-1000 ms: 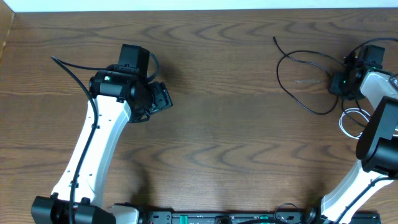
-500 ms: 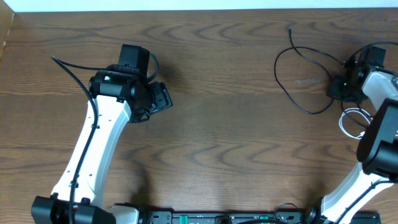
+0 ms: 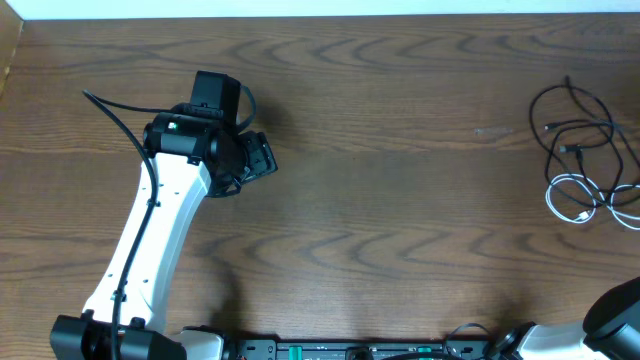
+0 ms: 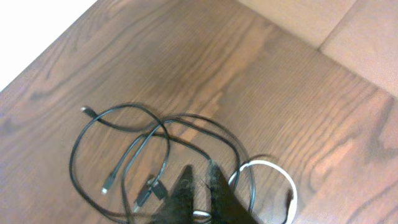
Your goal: Untangle cables
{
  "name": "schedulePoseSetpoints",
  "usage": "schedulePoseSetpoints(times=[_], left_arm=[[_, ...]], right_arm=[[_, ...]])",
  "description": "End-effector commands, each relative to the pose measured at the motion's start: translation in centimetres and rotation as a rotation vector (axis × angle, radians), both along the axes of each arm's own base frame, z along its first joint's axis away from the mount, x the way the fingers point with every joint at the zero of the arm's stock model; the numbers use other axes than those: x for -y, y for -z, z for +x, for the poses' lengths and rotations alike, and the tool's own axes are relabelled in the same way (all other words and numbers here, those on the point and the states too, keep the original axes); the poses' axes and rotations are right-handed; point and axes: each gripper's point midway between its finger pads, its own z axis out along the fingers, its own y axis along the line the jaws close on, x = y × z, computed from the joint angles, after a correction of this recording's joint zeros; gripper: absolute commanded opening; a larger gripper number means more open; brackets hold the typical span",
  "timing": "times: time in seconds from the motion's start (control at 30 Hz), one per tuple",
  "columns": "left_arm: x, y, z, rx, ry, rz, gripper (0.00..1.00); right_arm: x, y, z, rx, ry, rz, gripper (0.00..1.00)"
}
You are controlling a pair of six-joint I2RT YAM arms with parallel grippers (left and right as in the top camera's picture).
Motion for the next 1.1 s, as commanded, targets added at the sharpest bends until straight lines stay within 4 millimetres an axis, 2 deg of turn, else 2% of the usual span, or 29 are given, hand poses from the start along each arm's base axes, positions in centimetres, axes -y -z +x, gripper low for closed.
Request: schedulePoseSetpoints(times=[0.0,0.03,0.2,0.43,0.47,0.5,0.6,0.7,0.83,0.87,0.9,1.07], left_arm=[[-0.1,0.4,-0.1,-0.011,0.008,0.01,0.75],[-0.1,0.4,-0.1,-0.011,0.008,0.01,0.75],[-0.1,0.4,-0.1,-0.011,0.008,0.011,0.75],[0.1,0.0,1.1,0.041,0.009,0.001,0.75],[0.2,-0.1,1.4,0.054,0.015,0.001,0.75],[0.3,-0.3,2.0,0.085,0.051,0.007,0.75],[0.4,-0.5,2.5,0.118,0.114,0.023,0.75],[0.4,-0.5,2.5,0.129,0.185,0.046,0.75],[0.2,-0.1,1.6,0.101,0.282,0.078,0.75],[-0.2,0.1,1.1,0.082,0.295,0.099,0.75],[-1.6,0.5,0.1,0.03,0.282,0.168,0.75],[-3.5,1.3,-3.1,-0.114,0.281,0.25,0.75]], right_arm=[[-1.6,1.6,1.2,0.042,-0.055,0.127,0.31],[-2.8,2.0,1.9,0.062,-0.106,0.177,0.39],[-8.1,2.9,3.9,0.076,-0.284,0.316,0.44],[-18.3,4.5,5.5,-0.078,-0.627,0.292,0.6],[-19.4,4.6,5.6,-0.095,-0.669,0.281,0.62],[-21.6,4.9,5.7,-0.131,-0.748,0.256,0.69],[-24.8,5.6,5.2,-0.208,-0.844,0.223,0.77],[-28.1,6.6,3.9,-0.315,-0.946,0.184,0.83],[-30.1,7.6,2.0,-0.471,-0.977,0.096,0.89],[-30.3,7.8,1.6,-0.498,-0.98,0.088,0.95],[-30.6,8.1,0.5,-0.551,-0.973,0.091,0.99],[-30.2,8.6,-2.0,-0.638,-0.882,0.173,0.99]])
